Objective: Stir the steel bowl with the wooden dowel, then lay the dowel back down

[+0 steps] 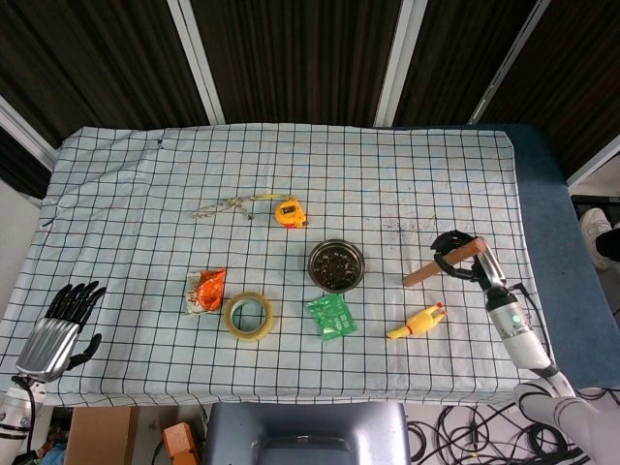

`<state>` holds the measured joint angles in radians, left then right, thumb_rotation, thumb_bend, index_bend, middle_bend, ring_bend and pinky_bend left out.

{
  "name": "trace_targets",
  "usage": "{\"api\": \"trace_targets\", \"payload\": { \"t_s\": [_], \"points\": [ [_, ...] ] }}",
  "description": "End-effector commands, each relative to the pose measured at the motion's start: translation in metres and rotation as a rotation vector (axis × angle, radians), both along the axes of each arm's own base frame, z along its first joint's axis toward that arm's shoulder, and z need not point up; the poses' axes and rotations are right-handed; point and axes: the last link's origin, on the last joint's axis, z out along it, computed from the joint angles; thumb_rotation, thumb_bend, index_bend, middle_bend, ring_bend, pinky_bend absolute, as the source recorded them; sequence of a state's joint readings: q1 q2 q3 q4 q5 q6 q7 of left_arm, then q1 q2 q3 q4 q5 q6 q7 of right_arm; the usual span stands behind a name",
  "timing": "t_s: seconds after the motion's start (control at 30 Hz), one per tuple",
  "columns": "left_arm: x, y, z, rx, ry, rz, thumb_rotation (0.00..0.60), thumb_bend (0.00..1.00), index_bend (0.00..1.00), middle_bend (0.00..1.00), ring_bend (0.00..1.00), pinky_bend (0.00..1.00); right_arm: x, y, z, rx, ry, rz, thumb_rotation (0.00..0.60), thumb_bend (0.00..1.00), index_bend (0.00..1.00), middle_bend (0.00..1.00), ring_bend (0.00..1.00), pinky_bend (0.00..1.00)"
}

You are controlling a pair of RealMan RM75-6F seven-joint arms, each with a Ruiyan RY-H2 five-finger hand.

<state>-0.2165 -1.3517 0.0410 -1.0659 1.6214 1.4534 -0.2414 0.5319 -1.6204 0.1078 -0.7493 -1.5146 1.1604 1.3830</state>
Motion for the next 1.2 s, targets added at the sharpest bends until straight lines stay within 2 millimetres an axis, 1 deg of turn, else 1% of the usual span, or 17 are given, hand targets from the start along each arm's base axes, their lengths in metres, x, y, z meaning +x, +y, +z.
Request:
{"api": "trace_targets", "payload": {
  "t_s": [0.03,0.17,0.23,0.27,0.3,0.4,0.47,0.53,0.63,0.73,0.8,0.83,0.87,0.97,1.07,1.13,1.2],
  "points": [
    [0.000,0.000,0.000,0.001,0.000,0.001,0.600,0.42,0.00,0.03,0.03,0.02,-0.002,0.000,-0.001,-0.004,-0.018,-0.013,0.438,0.21,0.52,0.46,0.42,0.45],
    [-0.001,0.000,0.001,0.001,0.000,0.001,0.600,0.42,0.00,0.03,0.03,0.02,-0.003,0.000,-0.001,-0.004,-0.030,-0.025,0.434,0.20,0.50,0.45,0.41,0.45],
    [-0.001,0.000,0.001,0.002,0.002,0.001,0.600,0.42,0.00,0.03,0.03,0.02,-0.003,-0.002,-0.004,0.000,-0.048,-0.040,0.423,0.18,0.44,0.42,0.38,0.42],
    [-0.001,0.000,0.002,0.003,0.003,0.001,0.600,0.42,0.00,0.03,0.03,0.02,-0.003,-0.002,-0.005,0.005,-0.051,-0.039,0.414,0.16,0.40,0.40,0.35,0.39],
    [-0.001,0.000,0.003,0.011,0.004,0.000,0.600,0.42,0.00,0.03,0.03,0.02,0.002,-0.004,-0.009,0.011,-0.072,-0.031,0.410,0.15,0.38,0.39,0.33,0.37],
    [-0.002,0.000,0.003,0.011,0.003,0.004,0.600,0.42,0.00,0.03,0.03,0.02,0.008,-0.009,-0.011,0.009,-0.107,-0.029,0.398,0.15,0.33,0.34,0.26,0.31],
    [-0.002,0.000,0.002,0.008,0.002,0.008,0.600,0.42,0.00,0.03,0.03,0.02,0.013,-0.012,-0.013,0.018,-0.166,-0.030,0.393,0.15,0.29,0.31,0.22,0.27],
    [-0.003,0.001,0.002,0.010,0.006,0.008,0.600,0.42,0.00,0.03,0.03,0.02,0.018,-0.016,-0.014,0.033,-0.222,-0.038,0.392,0.15,0.28,0.29,0.21,0.25],
    [-0.003,0.000,0.002,0.011,0.004,0.009,0.600,0.42,0.00,0.03,0.03,0.02,0.021,-0.019,-0.016,0.057,-0.280,-0.050,0.400,0.15,0.28,0.29,0.20,0.25],
    [-0.004,0.000,0.003,0.014,0.004,0.012,0.600,0.42,0.00,0.03,0.03,0.02,0.024,-0.019,-0.019,0.070,-0.349,-0.067,0.435,0.15,0.32,0.29,0.21,0.30],
    [-0.005,0.000,0.004,0.016,0.005,0.014,0.600,0.42,0.00,0.03,0.03,0.02,0.027,-0.018,-0.021,0.092,-0.407,-0.071,0.459,0.15,0.39,0.29,0.24,0.34],
    [-0.005,0.000,0.004,0.016,0.005,0.015,0.600,0.42,0.00,0.03,0.03,0.02,0.028,-0.018,-0.022,0.099,-0.434,-0.076,0.464,0.15,0.41,0.29,0.25,0.35],
    [-0.005,0.000,0.004,0.015,0.004,0.014,0.600,0.42,0.00,0.03,0.03,0.02,0.028,-0.018,-0.023,0.104,-0.453,-0.079,0.471,0.15,0.45,0.29,0.28,0.39],
    [-0.005,0.000,0.004,0.016,0.005,0.012,0.600,0.42,0.00,0.03,0.03,0.02,0.032,-0.019,-0.028,0.119,-0.525,-0.098,0.491,0.15,0.56,0.35,0.36,0.46],
    [-0.006,0.000,0.005,0.020,0.006,0.012,0.600,0.42,0.00,0.03,0.03,0.02,0.034,-0.021,-0.032,0.124,-0.556,-0.109,0.499,0.15,0.60,0.38,0.39,0.52],
    [-0.006,0.000,0.006,0.023,0.006,0.013,0.600,0.42,0.00,0.03,0.03,0.02,0.035,-0.022,-0.034,0.122,-0.559,-0.117,0.503,0.15,0.63,0.40,0.41,0.53],
    [-0.007,0.000,0.007,0.025,0.005,0.014,0.600,0.42,0.00,0.03,0.03,0.02,0.035,-0.024,-0.035,0.114,-0.575,-0.133,0.523,0.16,0.67,0.43,0.46,0.56]
  ]
}}
